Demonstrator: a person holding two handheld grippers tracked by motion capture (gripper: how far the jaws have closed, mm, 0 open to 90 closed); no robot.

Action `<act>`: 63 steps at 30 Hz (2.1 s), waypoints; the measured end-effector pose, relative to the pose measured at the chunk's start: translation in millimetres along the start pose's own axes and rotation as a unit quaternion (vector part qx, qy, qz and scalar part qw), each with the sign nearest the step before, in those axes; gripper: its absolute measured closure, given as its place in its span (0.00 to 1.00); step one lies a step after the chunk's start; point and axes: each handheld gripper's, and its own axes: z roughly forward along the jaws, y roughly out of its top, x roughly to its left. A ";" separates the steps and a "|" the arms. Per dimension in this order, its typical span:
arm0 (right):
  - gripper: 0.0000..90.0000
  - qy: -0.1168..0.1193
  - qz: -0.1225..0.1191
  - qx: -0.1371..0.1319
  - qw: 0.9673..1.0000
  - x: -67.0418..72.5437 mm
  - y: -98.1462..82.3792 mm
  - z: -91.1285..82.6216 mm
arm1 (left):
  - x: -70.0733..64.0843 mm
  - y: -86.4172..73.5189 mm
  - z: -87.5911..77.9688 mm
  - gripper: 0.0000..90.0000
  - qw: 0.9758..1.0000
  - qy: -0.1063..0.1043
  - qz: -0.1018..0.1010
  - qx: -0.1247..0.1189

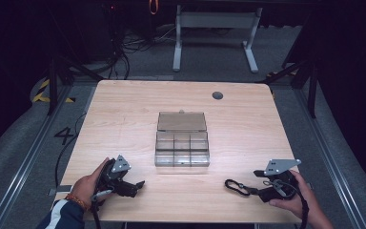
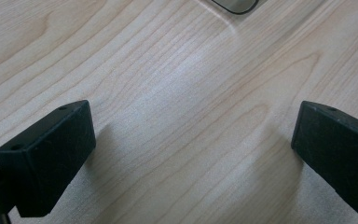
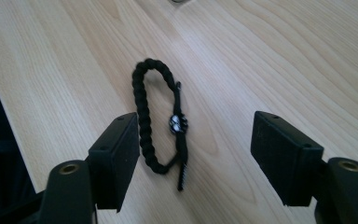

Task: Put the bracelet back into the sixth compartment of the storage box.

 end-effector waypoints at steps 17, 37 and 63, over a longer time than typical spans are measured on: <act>0.49 0.025 -0.032 0.049 0.998 11.4 20.2 50.9 | 0.0 0.0 0.0 0.00 1.000 0.000 0.000 0.000; 0.90 -0.006 -0.005 0.060 0.998 11.9 19.4 49.8 | 0.0 0.0 0.0 0.00 1.000 0.000 0.000 0.000; 0.92 -0.006 -0.005 -0.031 0.999 -0.4 43.3 15.5 | 0.0 0.0 0.0 0.00 1.000 0.000 0.000 0.000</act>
